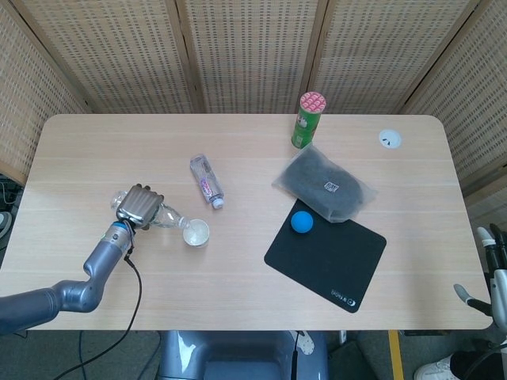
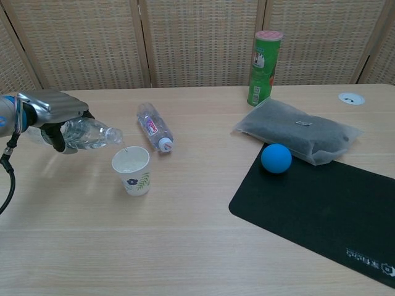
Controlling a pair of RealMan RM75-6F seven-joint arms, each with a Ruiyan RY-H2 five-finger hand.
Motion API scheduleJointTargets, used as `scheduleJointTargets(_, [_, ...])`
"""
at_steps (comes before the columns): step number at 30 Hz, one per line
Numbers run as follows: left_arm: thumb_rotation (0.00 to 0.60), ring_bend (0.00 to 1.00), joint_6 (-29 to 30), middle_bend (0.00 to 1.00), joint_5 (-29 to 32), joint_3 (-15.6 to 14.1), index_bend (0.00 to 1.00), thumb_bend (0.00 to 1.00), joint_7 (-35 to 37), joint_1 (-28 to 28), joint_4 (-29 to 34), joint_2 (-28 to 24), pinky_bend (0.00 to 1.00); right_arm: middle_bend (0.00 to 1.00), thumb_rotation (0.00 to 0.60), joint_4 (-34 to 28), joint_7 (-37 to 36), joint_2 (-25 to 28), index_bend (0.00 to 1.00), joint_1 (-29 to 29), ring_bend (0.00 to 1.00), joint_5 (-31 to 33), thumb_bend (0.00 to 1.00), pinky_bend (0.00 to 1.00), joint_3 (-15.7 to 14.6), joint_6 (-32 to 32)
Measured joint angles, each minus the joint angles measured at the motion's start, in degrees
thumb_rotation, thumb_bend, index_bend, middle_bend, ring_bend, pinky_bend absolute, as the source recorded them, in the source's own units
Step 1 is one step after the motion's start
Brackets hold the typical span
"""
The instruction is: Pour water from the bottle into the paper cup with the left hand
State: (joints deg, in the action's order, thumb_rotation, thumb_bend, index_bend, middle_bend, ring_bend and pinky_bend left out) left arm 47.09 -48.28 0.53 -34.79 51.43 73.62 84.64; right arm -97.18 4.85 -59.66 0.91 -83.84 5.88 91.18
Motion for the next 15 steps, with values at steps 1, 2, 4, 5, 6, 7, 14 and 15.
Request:
scheduleJointTargets(1, [0.6,0.32,-0.1,0.48,-1.0,0.1,0.62,0.49,1.5,-0.3,-0.3,-0.1,0.35,0.0,0.6,0.0,0.1,0.0,0.0,0.0,0.0,0.0,0.0,0.0,0.0,0.0])
scheduleJointTargets(2, [0.6,0.32,-0.3,0.48,-2.0,0.2,0.62,0.49,3.0,-0.6,-0.5,-0.1,0.35,0.0,0.6,0.0,0.2,-0.1,0.0,0.0,0.0,-0.1,0.0,0.0,0.0,0.0])
scheduleJointTargets(4, [0.6,0.32,-0.6,0.48,-4.3,0.6,0.62,0.49,6.8,-1.3,-1.1,-0.2,0.34,0.0,0.6,0.0,0.3,-0.1,0.0,0.0,0.0,-0.1,0.0,0.0,-0.1,0.0])
scheduleJointTargets(5, [0.6,0.32,-0.7,0.48,-5.2,0.7,0.62,0.49,8.6,-1.7,-1.3,-0.2,0.33,0.0,0.6,0.0,0.4,-0.2,0.0,0.0,0.0,-0.1,0.0,0.0,-0.1,0.0])
scheduleJointTargets(6, [0.6,0.32,-0.9,0.47,-6.5,1.0,0.62,0.49,11.1,-2.1,-1.6,-0.2,0.32,0.0,0.6,-0.1,0.5,-0.2,0.0,0.0,0.0,-0.2,0.0,0.0,-0.1,0.0])
scheduleJointTargets(7, [0.6,0.32,-1.0,0.47,-7.4,1.2,0.62,0.49,13.0,-2.4,-1.9,-0.3,0.31,0.0,0.6,-0.1,0.7,-0.2,0.0,0.0,0.0,-0.2,0.0,0.0,-0.1,0.0])
scheduleJointTargets(14, [0.6,0.32,-1.8,0.47,-12.6,3.6,0.62,0.49,28.6,-4.8,-4.2,0.0,0.3,0.0,0.6,-0.2,1.3,-0.5,0.0,-0.2,0.0,-0.1,0.0,0.0,-0.2,-0.3])
scheduleJointTargets(15, [0.6,0.32,-1.8,0.47,-13.2,4.2,0.62,0.49,31.4,-5.1,-4.6,0.2,0.3,0.0,0.6,-0.2,1.3,-0.5,0.0,-0.2,0.0,-0.1,0.0,0.0,-0.2,-0.4])
